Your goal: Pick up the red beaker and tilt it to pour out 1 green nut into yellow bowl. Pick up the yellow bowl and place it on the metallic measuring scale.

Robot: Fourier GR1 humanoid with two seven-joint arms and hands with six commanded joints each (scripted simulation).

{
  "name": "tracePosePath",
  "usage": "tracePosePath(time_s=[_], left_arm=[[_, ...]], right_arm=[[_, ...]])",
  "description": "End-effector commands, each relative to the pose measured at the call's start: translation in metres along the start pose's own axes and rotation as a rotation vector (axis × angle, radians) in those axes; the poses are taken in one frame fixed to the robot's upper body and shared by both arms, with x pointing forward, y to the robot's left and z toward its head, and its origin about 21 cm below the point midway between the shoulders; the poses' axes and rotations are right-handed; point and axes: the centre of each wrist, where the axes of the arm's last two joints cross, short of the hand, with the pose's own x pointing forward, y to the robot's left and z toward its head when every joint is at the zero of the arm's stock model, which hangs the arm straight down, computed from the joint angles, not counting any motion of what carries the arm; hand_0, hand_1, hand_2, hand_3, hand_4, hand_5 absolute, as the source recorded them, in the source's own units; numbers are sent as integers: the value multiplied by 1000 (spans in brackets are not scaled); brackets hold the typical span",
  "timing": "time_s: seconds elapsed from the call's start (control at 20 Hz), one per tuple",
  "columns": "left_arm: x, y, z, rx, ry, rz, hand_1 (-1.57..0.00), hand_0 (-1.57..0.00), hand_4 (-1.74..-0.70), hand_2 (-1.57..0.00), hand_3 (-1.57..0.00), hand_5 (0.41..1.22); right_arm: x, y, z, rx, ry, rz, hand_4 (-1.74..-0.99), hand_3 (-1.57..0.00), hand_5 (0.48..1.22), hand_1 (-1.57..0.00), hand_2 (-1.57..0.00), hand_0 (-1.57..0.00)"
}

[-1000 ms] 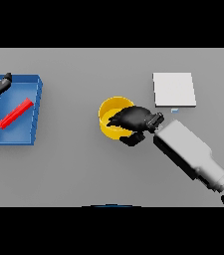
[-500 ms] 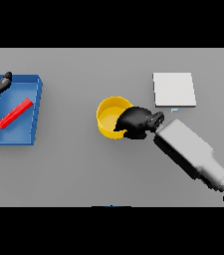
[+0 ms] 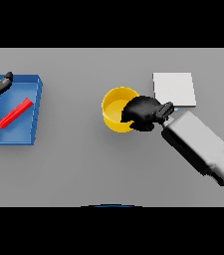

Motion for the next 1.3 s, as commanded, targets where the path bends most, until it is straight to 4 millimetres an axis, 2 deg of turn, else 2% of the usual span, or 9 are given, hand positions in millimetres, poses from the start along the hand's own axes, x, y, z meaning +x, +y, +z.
tracePosePath(time_s=[0.0,0.25,0.3,0.35,0.55,0.65,1.0,1.15,1.25], left_arm=[[3,2,-1,-9,-1,5,1,1,-780,1,1,702],[2,3,1,-2,1,30,1,1,-799,1,1,704],[2,3,0,-3,2,28,1,1,-800,1,1,704],[4,9,1,2,-1,27,1,1,-806,1,1,703],[5,7,3,-6,19,49,1,1,-831,1,1,728],[5,4,3,-10,21,49,1,1,-837,1,1,737],[6,5,10,-8,32,60,1,1,-853,1,1,761],[9,7,12,-9,50,57,1,1,-862,1,1,773],[12,1,9,-7,57,50,1,1,-863,1,1,784]], right_arm=[[-2,-3,5,-10,19,5,-1736,-1204,1218,-1558,-1451,-1558],[-6,-7,25,-40,80,0,-1739,-1179,1219,-1567,-1507,-1567],[-12,-11,31,-46,110,-6,-1740,-1179,1219,-1567,-1520,-1520],[-16,-12,35,-48,147,-9,-1740,-1177,1220,-1568,-1518,-1530],[-37,-26,48,-133,207,-4,-1741,-1166,1220,-1570,-1517,-1554],[-53,-26,54,-167,244,-5,-1741,-1156,1221,-1570,-1533,-1560],[-104,-13,60,-200,391,-64,-1741,-1154,1221,-1571,-1551,-1569],[-119,-4,58,-204,436,-102,-1741,-1170,1221,-1571,-1517,-1570],[-127,1,56,-204,452,-113,-1741,-1206,1221,-1571,-1475,-1570]])
